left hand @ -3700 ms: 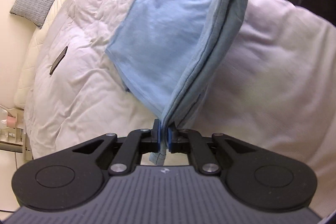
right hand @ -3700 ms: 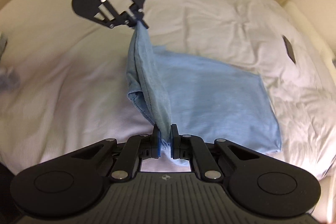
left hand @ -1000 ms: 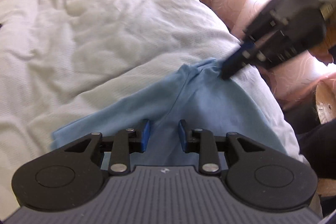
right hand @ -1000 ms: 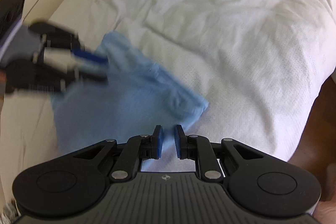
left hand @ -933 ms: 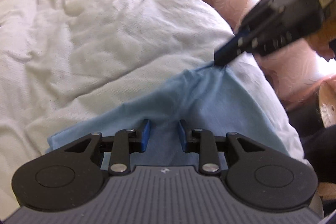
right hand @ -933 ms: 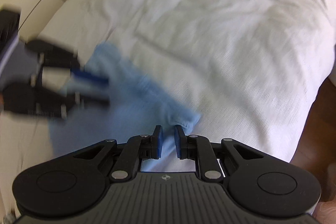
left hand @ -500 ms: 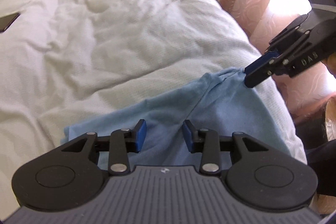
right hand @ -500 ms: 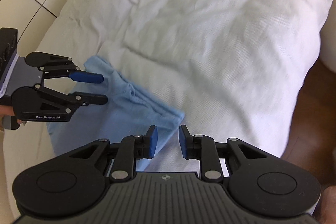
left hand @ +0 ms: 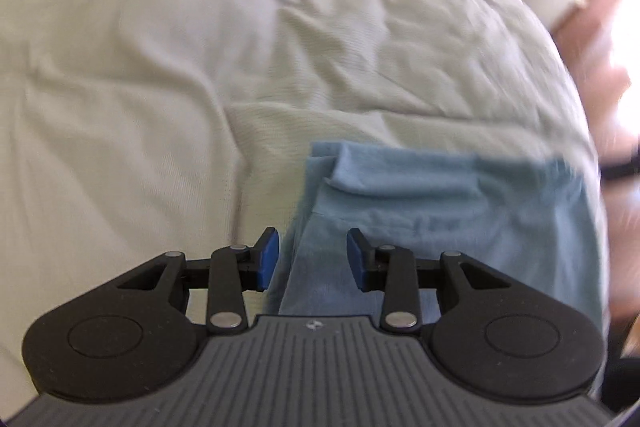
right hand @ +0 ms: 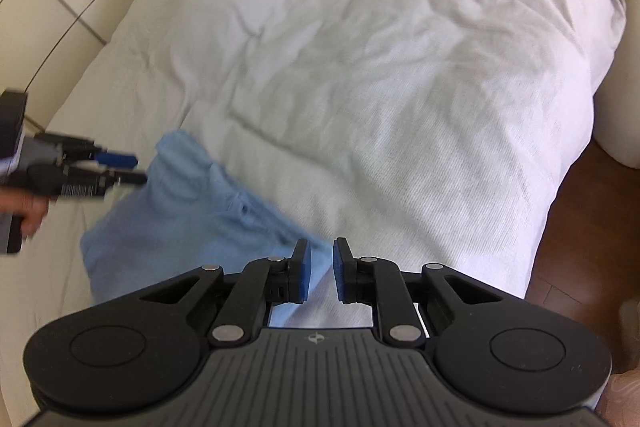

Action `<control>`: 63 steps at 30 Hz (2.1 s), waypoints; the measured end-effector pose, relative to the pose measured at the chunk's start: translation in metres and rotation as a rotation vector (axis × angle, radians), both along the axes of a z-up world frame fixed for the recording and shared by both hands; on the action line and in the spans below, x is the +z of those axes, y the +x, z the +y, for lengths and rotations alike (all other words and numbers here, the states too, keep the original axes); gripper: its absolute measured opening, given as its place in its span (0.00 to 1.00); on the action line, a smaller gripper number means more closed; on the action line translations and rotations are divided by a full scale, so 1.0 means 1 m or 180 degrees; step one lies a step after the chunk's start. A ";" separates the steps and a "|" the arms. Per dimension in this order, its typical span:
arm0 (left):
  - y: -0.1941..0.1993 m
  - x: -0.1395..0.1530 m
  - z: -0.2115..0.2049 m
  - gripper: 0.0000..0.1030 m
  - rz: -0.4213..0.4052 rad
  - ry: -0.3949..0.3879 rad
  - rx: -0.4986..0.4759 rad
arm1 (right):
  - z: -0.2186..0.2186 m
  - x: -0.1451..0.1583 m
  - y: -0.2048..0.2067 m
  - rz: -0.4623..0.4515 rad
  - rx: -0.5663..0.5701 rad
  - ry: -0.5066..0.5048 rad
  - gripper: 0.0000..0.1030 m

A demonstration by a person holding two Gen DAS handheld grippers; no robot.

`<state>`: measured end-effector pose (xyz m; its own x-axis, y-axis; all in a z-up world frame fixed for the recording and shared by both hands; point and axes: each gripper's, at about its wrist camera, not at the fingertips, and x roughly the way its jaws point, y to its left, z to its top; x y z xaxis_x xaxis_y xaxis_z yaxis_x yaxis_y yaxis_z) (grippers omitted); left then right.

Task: Fold clothes

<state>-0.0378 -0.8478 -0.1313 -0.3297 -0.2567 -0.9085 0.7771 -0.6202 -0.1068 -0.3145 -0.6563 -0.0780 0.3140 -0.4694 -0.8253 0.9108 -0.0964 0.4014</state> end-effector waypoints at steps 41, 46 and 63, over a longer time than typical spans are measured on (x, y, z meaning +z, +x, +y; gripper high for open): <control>-0.033 -0.015 0.016 0.09 -0.0305 -0.0410 -0.0244 | -0.056 -0.022 0.044 0.0586 0.0525 -0.0039 0.36; -0.012 -0.002 0.029 0.09 -0.0421 -0.0476 -0.0270 | -0.048 -0.008 0.054 0.0746 0.0544 -0.0003 0.35; 0.055 0.025 0.132 0.18 -0.0697 -0.0758 -0.0603 | 0.018 0.029 0.100 0.0998 0.0567 0.0101 0.40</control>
